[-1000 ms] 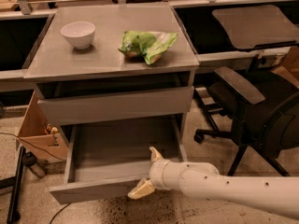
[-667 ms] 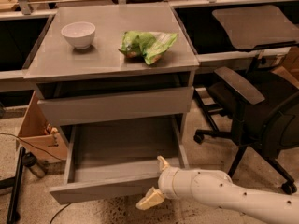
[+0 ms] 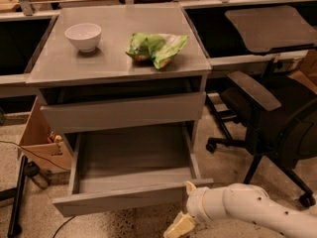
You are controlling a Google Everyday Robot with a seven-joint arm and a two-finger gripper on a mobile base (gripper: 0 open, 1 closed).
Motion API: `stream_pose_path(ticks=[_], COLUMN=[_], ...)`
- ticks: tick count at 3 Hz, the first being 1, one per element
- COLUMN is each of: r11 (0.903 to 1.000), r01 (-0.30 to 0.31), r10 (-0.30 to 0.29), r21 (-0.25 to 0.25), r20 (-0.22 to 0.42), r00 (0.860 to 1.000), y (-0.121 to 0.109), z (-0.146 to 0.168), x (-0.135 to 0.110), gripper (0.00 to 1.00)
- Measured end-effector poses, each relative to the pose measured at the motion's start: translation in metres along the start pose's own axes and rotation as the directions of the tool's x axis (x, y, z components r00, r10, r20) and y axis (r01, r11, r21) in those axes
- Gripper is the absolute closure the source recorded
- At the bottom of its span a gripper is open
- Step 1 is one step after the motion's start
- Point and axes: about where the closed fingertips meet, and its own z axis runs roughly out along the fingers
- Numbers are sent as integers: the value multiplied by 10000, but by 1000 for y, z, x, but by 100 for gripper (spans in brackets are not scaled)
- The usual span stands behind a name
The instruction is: Close middle drawer
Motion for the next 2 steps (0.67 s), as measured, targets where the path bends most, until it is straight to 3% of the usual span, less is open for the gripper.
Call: stream_pose_path(ticks=[2], r11=[9922], r01=[-860], r10=[756], r21=[-900], r20=[-1131], r00=[9907], y=[-1], z=[11], x=[31], gripper=[0])
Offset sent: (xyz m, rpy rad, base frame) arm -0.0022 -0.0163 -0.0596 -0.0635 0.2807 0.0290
